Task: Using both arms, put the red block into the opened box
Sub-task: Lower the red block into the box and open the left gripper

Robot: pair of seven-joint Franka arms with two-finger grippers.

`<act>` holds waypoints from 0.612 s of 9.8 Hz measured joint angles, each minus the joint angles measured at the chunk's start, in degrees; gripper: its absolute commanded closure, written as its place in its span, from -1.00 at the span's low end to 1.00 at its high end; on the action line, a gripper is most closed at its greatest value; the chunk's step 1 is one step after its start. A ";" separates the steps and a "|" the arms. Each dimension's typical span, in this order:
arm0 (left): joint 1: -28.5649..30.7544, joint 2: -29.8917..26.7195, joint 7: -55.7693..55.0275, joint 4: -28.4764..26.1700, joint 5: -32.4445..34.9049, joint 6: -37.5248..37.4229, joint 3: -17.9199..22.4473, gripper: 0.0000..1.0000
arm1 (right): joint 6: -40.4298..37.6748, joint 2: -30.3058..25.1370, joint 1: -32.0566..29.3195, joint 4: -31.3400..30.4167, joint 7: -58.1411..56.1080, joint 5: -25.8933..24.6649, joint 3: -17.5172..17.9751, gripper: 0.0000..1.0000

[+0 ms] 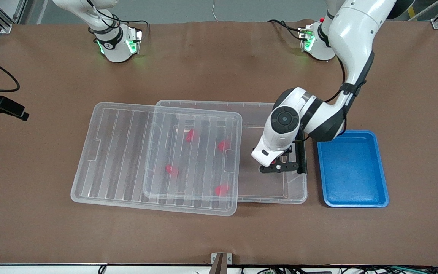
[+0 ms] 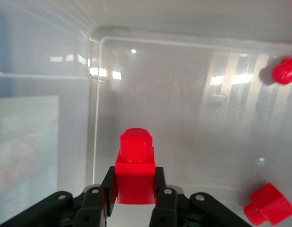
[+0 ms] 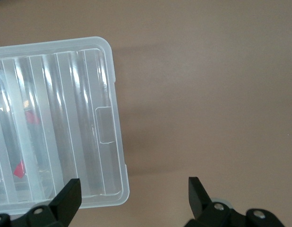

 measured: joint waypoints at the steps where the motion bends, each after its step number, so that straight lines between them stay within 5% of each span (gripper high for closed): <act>1: 0.02 0.23 0.00 -2.90 0.02 3.61 0.01 0.93 | 0.00 0.00 0.00 0.00 0.00 0.00 0.00 -1.00; 4: 0.13 2.25 0.42 -7.90 0.18 14.03 0.07 0.88 | 0.00 0.00 0.00 0.00 0.00 0.03 0.00 -1.00; 5: 0.16 3.20 1.76 -8.16 0.54 15.60 0.10 0.70 | 0.00 0.00 0.00 0.00 0.00 0.04 0.00 -1.00; 6: 0.37 3.84 3.83 -8.15 1.05 16.23 0.21 0.06 | 0.00 0.00 0.00 0.00 0.00 0.04 0.00 -1.00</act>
